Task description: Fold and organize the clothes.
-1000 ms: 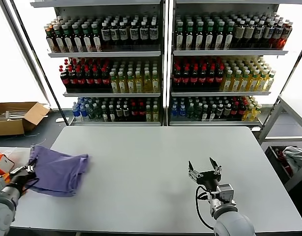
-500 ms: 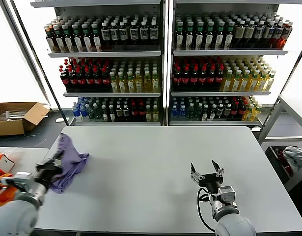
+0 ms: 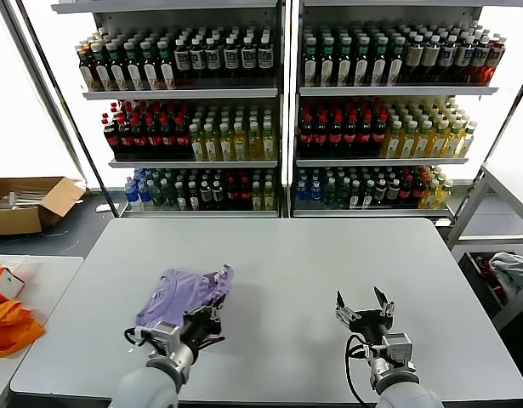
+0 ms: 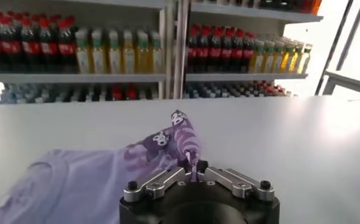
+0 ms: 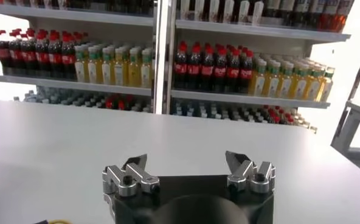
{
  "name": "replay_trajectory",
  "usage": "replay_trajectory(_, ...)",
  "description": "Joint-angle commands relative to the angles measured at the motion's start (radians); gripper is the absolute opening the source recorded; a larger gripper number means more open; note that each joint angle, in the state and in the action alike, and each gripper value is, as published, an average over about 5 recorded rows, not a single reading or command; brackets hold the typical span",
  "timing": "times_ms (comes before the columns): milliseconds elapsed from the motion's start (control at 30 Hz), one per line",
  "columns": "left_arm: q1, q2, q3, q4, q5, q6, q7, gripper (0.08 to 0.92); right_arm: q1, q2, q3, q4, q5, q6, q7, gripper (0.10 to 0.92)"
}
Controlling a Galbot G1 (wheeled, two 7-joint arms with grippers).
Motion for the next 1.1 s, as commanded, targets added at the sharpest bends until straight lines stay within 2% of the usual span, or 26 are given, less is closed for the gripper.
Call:
replay_trajectory(33,-0.113,-0.069,0.145,0.085,-0.044,0.027,-0.029,0.098,-0.006,0.023,-0.014,-0.019,-0.019,0.0,0.0,0.823)
replay_trajectory(267,-0.116,-0.072,0.137,0.032,-0.205,-0.086,0.032,0.099,0.004,0.027,-0.036,-0.033,-0.028,-0.005,0.005,0.823)
replay_trajectory(367,-0.109,-0.073,0.136,-0.003,-0.248,-0.114,0.048,0.132,0.01,0.027,-0.047,-0.037,-0.028,-0.009,0.009,0.823)
replay_trajectory(600,-0.089,-0.046,0.09,-0.077,-0.273,-0.129,0.03,0.33,0.038,0.032,-0.099,-0.056,0.021,-0.03,0.02,0.823)
replay_trajectory(867,-0.048,0.014,-0.041,-0.041,-0.162,-0.092,-0.069,0.555,0.119,0.05,-0.162,-0.042,0.44,-0.093,0.123,0.823)
replay_trajectory(967,-0.028,0.031,-0.08,-0.034,-0.114,-0.075,-0.091,0.642,0.15,0.052,-0.196,-0.041,0.525,-0.12,0.161,0.823)
replay_trajectory(1100,-0.007,0.029,-0.103,-0.044,-0.096,-0.065,-0.102,0.758,0.183,0.05,-0.243,-0.049,0.561,-0.138,0.193,0.823)
